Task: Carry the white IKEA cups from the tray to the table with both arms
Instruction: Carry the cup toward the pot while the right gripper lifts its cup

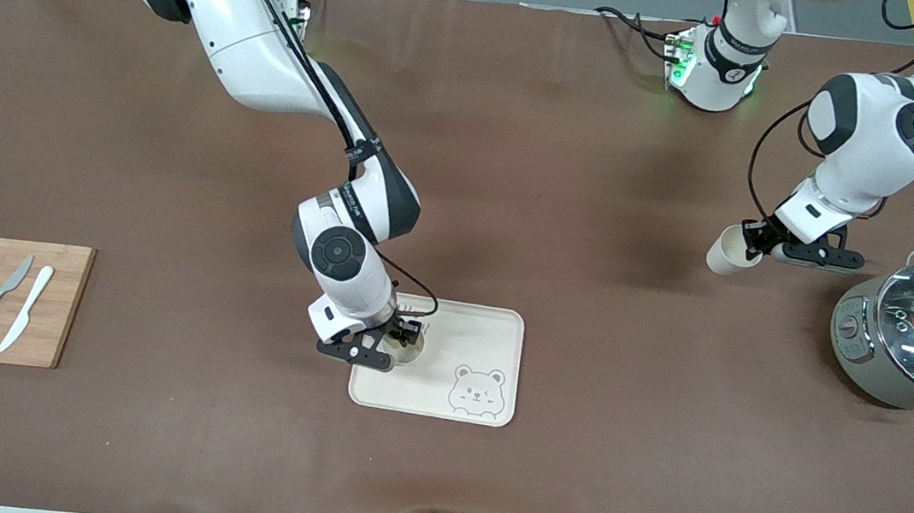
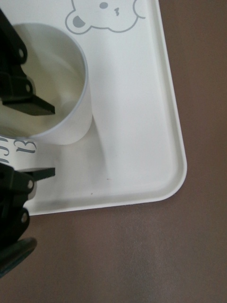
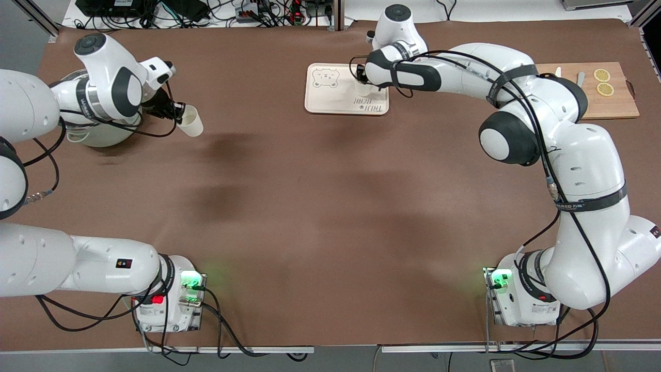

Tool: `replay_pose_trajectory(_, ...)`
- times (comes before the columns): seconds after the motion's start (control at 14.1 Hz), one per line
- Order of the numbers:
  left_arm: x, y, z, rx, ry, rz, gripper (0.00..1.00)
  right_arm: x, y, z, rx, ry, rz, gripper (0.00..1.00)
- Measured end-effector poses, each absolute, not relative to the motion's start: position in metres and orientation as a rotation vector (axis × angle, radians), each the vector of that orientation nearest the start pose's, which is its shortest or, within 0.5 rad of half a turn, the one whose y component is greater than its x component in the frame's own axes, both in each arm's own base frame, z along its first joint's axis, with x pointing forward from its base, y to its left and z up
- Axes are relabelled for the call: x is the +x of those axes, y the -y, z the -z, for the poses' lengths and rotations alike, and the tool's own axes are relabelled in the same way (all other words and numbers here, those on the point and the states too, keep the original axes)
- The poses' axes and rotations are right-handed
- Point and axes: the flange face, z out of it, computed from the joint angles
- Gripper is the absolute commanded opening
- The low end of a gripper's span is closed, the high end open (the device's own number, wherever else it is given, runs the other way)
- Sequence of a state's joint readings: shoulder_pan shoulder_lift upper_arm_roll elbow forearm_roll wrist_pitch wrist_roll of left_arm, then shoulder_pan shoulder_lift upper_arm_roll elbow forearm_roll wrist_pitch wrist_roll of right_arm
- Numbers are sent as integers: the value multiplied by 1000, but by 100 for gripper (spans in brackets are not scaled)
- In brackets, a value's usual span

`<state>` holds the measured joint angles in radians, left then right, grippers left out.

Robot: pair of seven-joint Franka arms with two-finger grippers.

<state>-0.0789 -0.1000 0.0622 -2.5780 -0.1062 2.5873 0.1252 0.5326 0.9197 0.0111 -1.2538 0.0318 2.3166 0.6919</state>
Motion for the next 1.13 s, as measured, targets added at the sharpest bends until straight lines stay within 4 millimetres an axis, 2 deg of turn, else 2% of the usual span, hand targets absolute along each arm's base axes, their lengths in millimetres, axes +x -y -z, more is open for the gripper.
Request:
replay_pose_trajectory(0.14,445,0,-290,-3184,-108,205,0,658,-394,-216,-3018,-264,150,1)
replay_pose_trajectory(0.35,436,-30,-264,-3159,-133,219,0,659,-393,-216,-3018,-266,153,0)
replay_pose_trajectory(0.57,432,-53,-250,-3146,-143,213,0,659,-393,-216,-3018,-266,153,0)
replay_pose_trajectory(0.71,432,-58,-246,-3142,-149,212,0,659,-393,-217,-3018,-266,153,0)
replay_pose_trajectory(1.13,432,-58,-229,-3138,-149,200,0,664,-390,-222,-3012,-274,169,0)
